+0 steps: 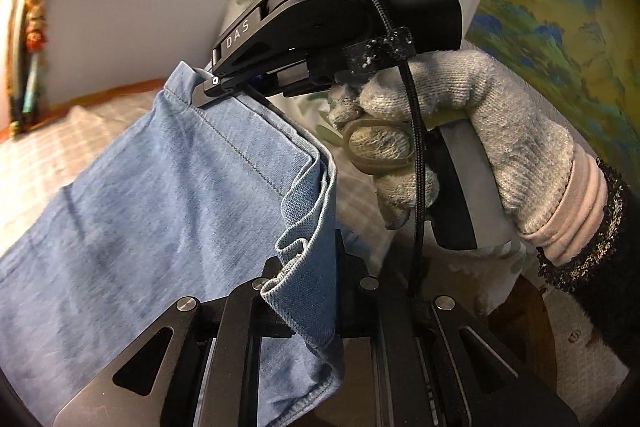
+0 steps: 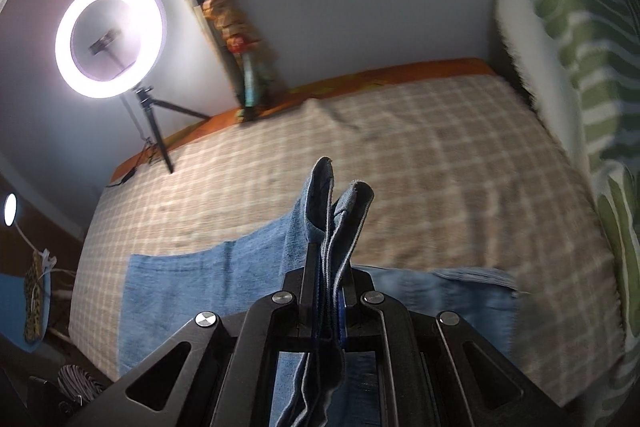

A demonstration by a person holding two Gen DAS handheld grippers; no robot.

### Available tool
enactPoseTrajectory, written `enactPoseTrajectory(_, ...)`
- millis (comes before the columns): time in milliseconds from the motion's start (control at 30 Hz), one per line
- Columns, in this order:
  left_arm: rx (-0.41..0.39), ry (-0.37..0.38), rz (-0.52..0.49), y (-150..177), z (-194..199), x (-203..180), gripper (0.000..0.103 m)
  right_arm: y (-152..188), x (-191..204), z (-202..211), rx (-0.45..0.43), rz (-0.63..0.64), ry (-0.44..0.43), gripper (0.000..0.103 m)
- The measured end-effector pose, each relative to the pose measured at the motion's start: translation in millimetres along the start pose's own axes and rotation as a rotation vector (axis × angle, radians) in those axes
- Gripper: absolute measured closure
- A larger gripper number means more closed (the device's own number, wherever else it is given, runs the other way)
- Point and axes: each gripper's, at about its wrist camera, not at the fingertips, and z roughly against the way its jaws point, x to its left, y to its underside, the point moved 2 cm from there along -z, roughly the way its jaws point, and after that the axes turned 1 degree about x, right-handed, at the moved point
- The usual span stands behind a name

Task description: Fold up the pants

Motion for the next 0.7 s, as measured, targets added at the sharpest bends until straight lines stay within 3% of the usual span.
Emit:
enactPoseTrajectory(400, 0.110, 0.034, -0.012, 3, -52, -1, 0.092, 14, -76, -25, 0.050, -0.086, -0.005, 0.099)
enactPoseTrajectory(633, 0.170, 0.016, -0.046, 16, -33, -3, 0.065, 22, -91, -49, 0.074, -0.084, -0.008, 0.099)
enactPoseTrajectory(700, 0.167, 0.011, -0.045, 19, -21, -1, 0.063, 24, -92, -51, 0.081, -0.076, 0.003, 0.099)
